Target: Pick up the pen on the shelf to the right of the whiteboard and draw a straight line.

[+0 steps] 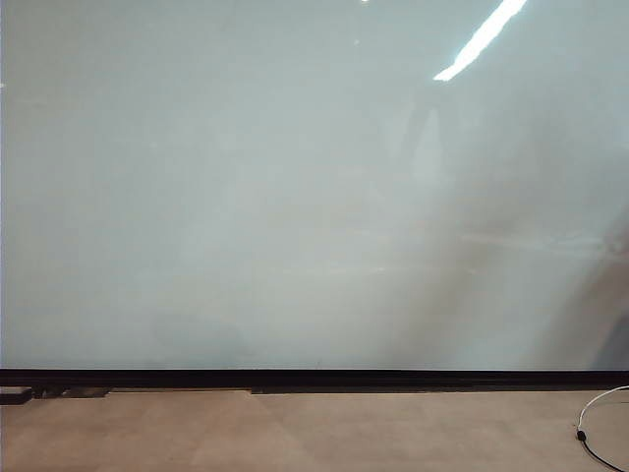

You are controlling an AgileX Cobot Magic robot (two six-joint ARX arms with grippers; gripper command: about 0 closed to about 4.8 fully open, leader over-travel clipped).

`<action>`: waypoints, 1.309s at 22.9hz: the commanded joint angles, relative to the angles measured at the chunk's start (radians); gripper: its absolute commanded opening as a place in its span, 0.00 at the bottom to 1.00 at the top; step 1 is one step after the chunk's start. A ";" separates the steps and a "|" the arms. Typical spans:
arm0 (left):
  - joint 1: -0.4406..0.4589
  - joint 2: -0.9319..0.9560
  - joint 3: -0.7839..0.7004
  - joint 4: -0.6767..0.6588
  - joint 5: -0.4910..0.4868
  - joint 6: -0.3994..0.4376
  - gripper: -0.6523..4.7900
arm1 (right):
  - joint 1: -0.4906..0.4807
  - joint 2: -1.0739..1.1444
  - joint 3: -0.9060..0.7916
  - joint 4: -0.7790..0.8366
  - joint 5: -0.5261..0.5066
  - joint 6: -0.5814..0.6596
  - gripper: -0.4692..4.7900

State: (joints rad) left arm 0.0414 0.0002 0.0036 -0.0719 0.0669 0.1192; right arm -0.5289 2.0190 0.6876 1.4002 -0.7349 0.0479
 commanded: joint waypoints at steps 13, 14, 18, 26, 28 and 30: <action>0.000 0.000 0.003 0.005 0.000 0.001 0.11 | 0.009 -0.006 0.001 0.015 -0.031 0.005 0.24; 0.000 0.000 0.003 0.005 0.000 0.001 0.11 | 0.010 -0.006 0.001 0.015 -0.031 0.005 0.20; 0.000 0.000 0.003 0.005 0.000 0.001 0.11 | 0.011 -0.011 0.000 0.015 -0.047 0.005 0.12; 0.000 0.000 0.003 0.005 0.000 0.001 0.11 | -0.052 -0.246 -0.002 -0.195 0.232 0.014 0.08; 0.000 0.000 0.003 0.005 0.000 0.001 0.11 | -0.063 -0.293 -0.003 -0.288 0.262 -0.026 0.08; 0.000 0.000 0.003 0.005 0.000 0.001 0.11 | -0.066 -0.339 -0.028 -0.304 0.267 -0.010 0.08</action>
State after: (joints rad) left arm 0.0414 0.0002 0.0036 -0.0719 0.0673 0.1192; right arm -0.5957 1.7107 0.6765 1.0893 -0.4709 0.0319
